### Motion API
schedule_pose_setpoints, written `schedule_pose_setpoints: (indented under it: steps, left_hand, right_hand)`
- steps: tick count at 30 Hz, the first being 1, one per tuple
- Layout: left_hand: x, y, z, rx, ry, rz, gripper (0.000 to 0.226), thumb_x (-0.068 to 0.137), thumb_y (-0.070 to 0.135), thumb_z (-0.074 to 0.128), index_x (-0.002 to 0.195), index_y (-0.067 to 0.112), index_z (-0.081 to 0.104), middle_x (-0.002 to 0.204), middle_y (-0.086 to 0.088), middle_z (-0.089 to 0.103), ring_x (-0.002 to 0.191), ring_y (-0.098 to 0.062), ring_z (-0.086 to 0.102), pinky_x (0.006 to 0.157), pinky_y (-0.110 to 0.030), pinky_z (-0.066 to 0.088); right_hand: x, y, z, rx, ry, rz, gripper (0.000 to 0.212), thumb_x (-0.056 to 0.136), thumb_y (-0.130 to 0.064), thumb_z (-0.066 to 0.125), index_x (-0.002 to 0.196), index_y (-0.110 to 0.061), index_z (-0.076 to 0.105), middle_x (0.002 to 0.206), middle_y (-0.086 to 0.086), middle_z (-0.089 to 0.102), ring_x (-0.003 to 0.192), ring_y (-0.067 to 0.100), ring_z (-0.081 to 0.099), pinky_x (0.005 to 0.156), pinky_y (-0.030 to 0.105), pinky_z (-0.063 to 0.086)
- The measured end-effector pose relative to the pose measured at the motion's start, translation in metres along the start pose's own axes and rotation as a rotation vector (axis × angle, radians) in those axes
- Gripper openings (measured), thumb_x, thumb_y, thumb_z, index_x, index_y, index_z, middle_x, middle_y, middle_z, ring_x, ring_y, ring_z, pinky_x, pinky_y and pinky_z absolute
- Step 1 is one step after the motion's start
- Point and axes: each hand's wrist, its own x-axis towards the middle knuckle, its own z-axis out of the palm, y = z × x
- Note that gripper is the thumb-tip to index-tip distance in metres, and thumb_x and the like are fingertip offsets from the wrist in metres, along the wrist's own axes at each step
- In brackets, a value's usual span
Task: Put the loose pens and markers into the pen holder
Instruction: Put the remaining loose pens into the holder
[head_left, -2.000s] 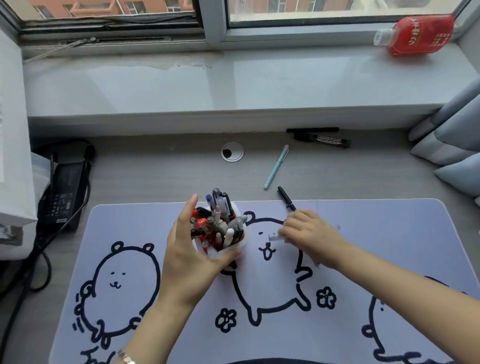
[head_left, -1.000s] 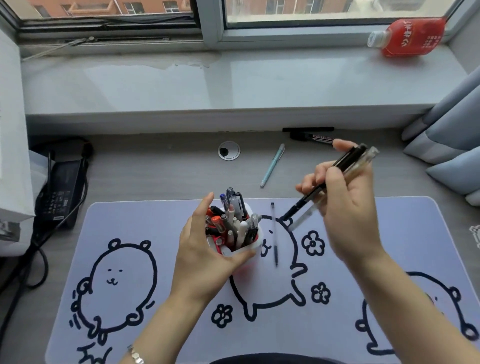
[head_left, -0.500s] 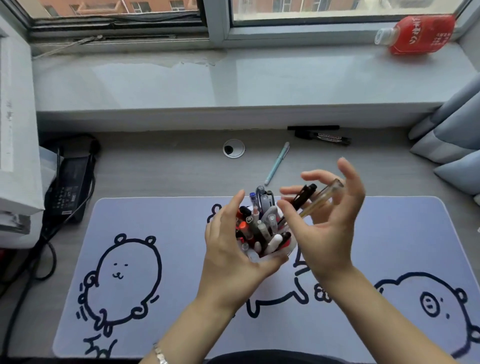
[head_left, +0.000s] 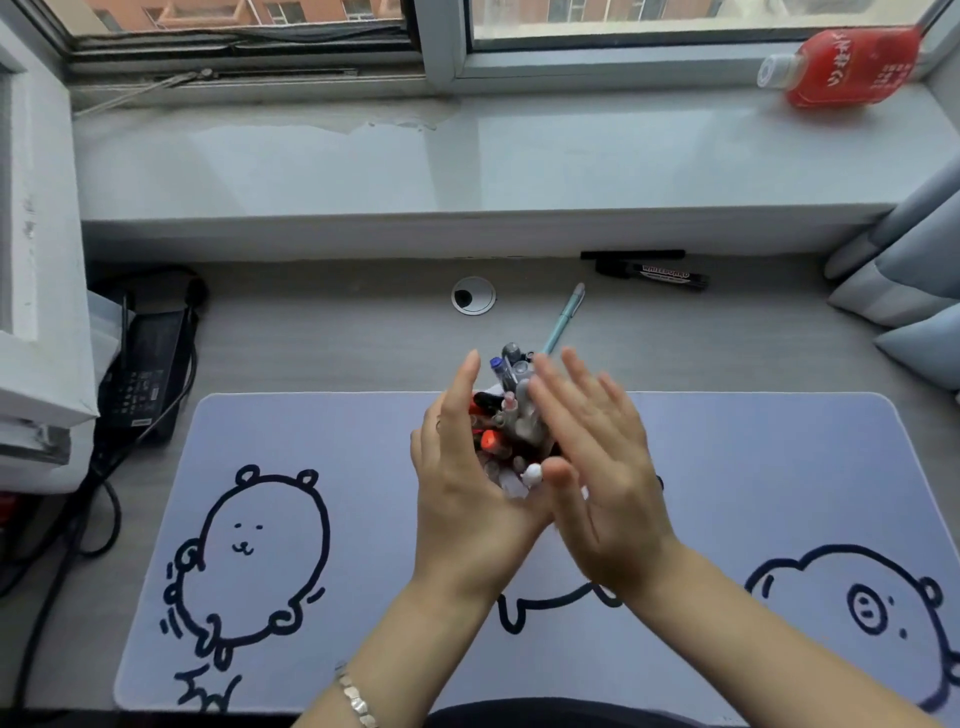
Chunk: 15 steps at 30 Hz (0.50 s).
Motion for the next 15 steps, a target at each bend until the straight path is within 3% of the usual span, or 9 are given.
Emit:
schedule_pose_setpoints:
  steps: [3,5,6,8,9,11,13,15]
  left_hand:
    - [0.010,-0.007,-0.010,0.031,0.016,-0.016,0.096,0.050,0.049,0.075,0.129,0.053,0.020,0.110,0.029,0.038,0.109,-0.011,0.041,0.086,-0.012,0.035]
    - [0.019,-0.018,-0.024,0.015,0.080,-0.071,0.103,0.046,0.051,0.082,0.130,0.049,0.023,0.115,0.015,0.046,0.114,-0.015,0.046,0.093,-0.026,0.045]
    - [0.022,-0.024,-0.033,0.006,0.122,-0.108,0.107,0.043,0.051,0.083,0.132,0.047,0.024,0.120,0.008,0.047,0.114,-0.015,0.048,0.094,-0.032,0.047]
    - [0.024,-0.036,-0.052,0.022,0.185,-0.158,0.108,0.044,0.042,0.083,0.135,0.041,0.025,0.124,0.007,0.043,0.114,-0.013,0.048,0.095,-0.031,0.044]
    - [0.023,-0.041,-0.061,0.050,0.208,-0.168,0.107,0.046,0.035,0.085,0.136,0.038,0.026,0.124,0.008,0.041,0.115,-0.012,0.047,0.095,-0.029,0.041]
    - [0.019,-0.051,-0.075,0.103,0.245,-0.187,0.106,0.049,0.026,0.087,0.136,0.034,0.027,0.123,0.011,0.039,0.115,-0.010,0.043,0.094,-0.025,0.035]
    - [0.015,-0.058,-0.083,0.111,0.259,-0.211,0.105,0.051,0.023,0.087,0.137,0.033,0.028,0.122,0.012,0.039,0.114,-0.008,0.042,0.093,-0.022,0.032]
    - [0.012,-0.063,-0.087,0.095,0.257,-0.232,0.105,0.051,0.024,0.087,0.136,0.034,0.027,0.125,0.012,0.038,0.114,-0.006,0.041,0.092,-0.021,0.031]
  right_hand:
    - [0.012,0.002,0.004,0.007,-0.125,0.073,0.062,0.096,-0.049,0.012,0.137,-0.006,0.031,0.144,0.003,0.032,0.141,0.020,0.019,0.113,0.042,0.022]
    - [0.018,0.000,0.006,0.156,-0.262,0.084,0.064,0.093,-0.055,0.014,0.140,-0.013,0.024,0.144,-0.006,0.030,0.141,0.007,0.015,0.114,0.031,0.018]
    - [0.022,0.000,0.006,0.245,-0.275,0.123,0.062,0.092,-0.055,0.020,0.140,-0.017,0.025,0.142,-0.009,0.033,0.137,-0.003,0.019,0.113,0.023,0.020]
    - [0.030,0.006,0.011,0.311,-0.141,0.298,0.049,0.093,-0.045,0.039,0.134,-0.020,0.039,0.131,-0.010,0.047,0.117,-0.012,0.041,0.102,0.017,0.034]
    - [0.034,0.012,0.016,0.254,-0.104,0.399,0.040,0.092,-0.036,0.047,0.127,-0.019,0.047,0.122,-0.007,0.053,0.102,-0.005,0.051,0.094,0.022,0.042]
    - [0.038,0.023,0.033,0.014,-0.348,0.606,0.036,0.089,-0.029,0.054,0.122,-0.015,0.049,0.113,0.004,0.056,0.089,0.015,0.056,0.083,0.033,0.047]
    - [0.034,0.027,0.059,-0.152,-0.656,0.721,0.044,0.089,-0.034,0.053,0.125,-0.011,0.042,0.116,0.012,0.056,0.095,0.029,0.058,0.078,0.034,0.045]
    - [0.030,0.026,0.084,-0.192,-0.720,0.743,0.047,0.091,-0.036,0.050,0.125,-0.007,0.036,0.115,0.016,0.055,0.099,0.034,0.058,0.073,0.034,0.044]
